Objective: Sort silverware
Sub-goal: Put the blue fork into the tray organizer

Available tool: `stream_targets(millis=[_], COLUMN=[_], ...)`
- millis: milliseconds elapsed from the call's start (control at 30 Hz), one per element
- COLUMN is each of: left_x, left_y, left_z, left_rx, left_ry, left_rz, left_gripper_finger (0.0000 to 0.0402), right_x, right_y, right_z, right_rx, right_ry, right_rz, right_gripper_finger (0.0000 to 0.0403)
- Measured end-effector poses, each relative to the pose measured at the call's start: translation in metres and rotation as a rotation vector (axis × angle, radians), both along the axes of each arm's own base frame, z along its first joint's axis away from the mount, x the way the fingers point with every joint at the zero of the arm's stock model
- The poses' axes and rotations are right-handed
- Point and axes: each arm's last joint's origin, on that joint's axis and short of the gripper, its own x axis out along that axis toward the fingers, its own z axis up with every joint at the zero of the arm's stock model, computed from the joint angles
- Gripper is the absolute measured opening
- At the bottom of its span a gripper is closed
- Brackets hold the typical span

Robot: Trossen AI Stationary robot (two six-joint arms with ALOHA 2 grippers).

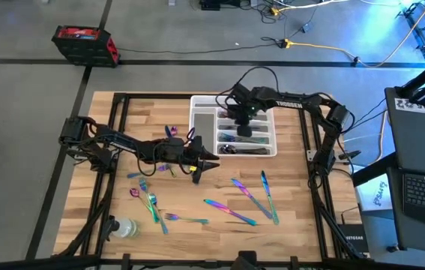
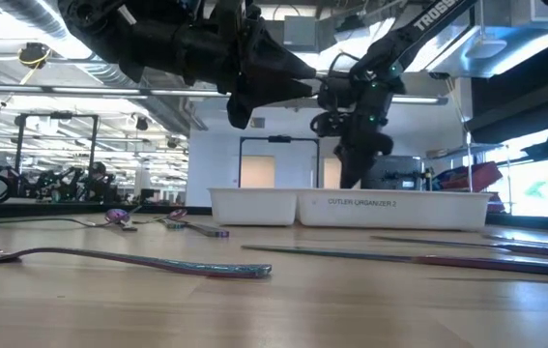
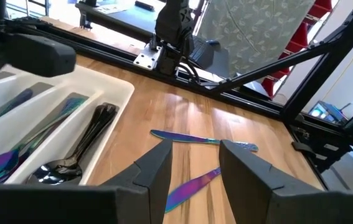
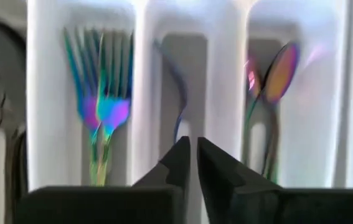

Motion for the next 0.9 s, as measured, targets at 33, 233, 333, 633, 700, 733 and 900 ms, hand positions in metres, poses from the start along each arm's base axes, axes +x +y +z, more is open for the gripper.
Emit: stream_targets(millis=[33, 233, 333, 633, 700, 733, 900], left_x=[0.0, 0.0, 0.0, 0.0, 0.0, 0.0, -0.001], left_y=[0.0, 0.0, 0.0, 0.0, 0.0, 0.0, 0.0], left_z=[0.0, -0.002, -0.002, -0.002, -0.002, -0.002, -0.003], left_rx=[-0.001, -0.002, 0.001, 0.002, 0.001, 0.002, 0.002], left_ry=[0.003, 0.024, 0.022, 0.024, 0.025, 0.026, 0.028], left_rz=[0.0, 0.001, 0.001, 0.0, 0.0, -0.001, 0.0], left_gripper_finger=[0.0119, 0.0119, 0.0119, 0.0119, 0.0119, 0.0119, 0.0119], right_x=[0.001, 0.006, 0.009, 0.018, 0.019, 0.019, 0.016], right_y=[0.0, 0.003, 0.001, -0.005, -0.005, -0.005, -0.003], right_z=[0.0, 0.002, 0.002, -0.018, -0.018, -0.018, -0.019], right_rx=[0.009, 0.069, 0.058, 0.054, 0.054, 0.057, 0.079], right_ry=[-0.015, -0.091, -0.116, -0.121, -0.127, -0.128, -0.093], right_rz=[-0.001, 0.039, 0.038, 0.016, 0.015, 0.015, 0.011], right_gripper_finger=[0.0005, 0.0001, 0.0, 0.0, 0.0, 0.0, 0.0])
